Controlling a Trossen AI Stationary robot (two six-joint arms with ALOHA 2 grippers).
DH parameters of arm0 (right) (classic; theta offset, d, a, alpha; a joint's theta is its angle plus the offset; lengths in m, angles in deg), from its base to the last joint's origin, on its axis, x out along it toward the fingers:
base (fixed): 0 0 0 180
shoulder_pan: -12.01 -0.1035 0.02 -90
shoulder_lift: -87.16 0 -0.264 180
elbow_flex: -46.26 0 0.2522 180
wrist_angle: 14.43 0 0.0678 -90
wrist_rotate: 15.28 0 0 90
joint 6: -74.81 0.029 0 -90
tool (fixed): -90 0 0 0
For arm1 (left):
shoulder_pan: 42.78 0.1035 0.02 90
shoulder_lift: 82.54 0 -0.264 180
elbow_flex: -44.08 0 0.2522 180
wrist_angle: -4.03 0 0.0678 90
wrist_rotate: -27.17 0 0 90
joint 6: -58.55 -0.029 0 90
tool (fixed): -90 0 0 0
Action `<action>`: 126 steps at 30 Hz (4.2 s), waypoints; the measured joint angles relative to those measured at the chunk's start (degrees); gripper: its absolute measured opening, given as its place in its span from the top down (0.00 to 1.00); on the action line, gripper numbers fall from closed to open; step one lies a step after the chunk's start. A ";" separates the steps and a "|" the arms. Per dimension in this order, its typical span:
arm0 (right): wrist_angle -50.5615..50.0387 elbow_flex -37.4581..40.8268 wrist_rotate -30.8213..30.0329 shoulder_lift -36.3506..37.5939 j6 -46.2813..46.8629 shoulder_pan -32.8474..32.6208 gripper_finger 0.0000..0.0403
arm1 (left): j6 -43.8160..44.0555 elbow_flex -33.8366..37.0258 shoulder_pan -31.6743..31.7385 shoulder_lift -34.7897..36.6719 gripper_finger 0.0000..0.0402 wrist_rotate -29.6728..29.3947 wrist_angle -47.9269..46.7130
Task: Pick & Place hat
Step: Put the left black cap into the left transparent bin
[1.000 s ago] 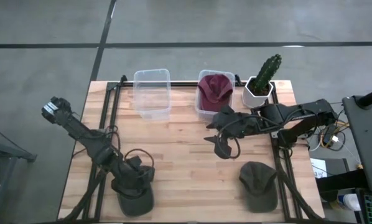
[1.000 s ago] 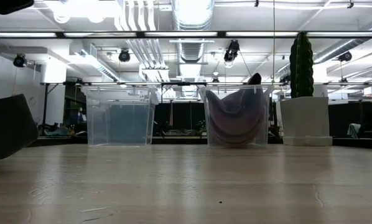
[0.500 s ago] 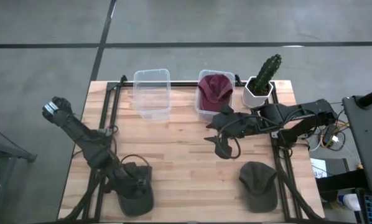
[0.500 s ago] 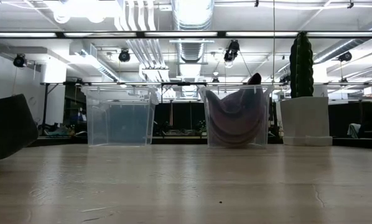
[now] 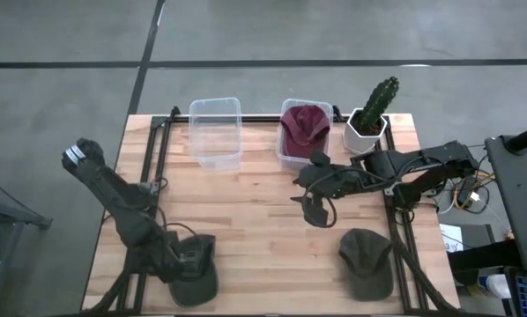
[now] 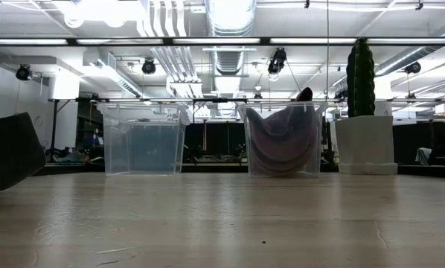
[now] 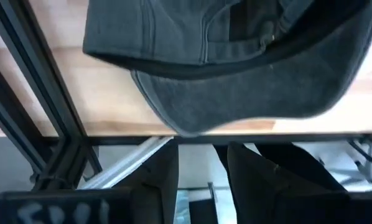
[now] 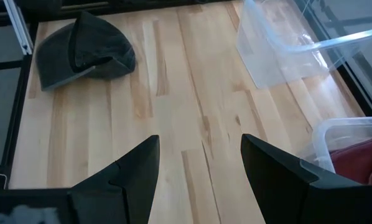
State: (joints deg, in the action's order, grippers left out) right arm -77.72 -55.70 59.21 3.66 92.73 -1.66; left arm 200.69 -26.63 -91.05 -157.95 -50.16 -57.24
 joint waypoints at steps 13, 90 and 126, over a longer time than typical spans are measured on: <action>0.23 -0.07 0.51 0.17 -0.98 -0.03 0.46 | 0.00 -0.29 -0.24 -10.15 0.68 11.95 0.96; 0.61 -0.07 2.45 0.39 3.10 -0.06 0.46 | -2.53 -2.20 3.21 -13.93 0.60 -12.84 5.43; 0.52 -0.07 2.03 0.17 1.57 -0.04 0.46 | -3.87 9.23 4.66 -14.52 0.96 -18.97 28.04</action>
State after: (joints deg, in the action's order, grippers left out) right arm -77.21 -55.77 61.24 3.83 94.30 -1.71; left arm 196.81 -17.40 -86.39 -172.46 -69.13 -29.20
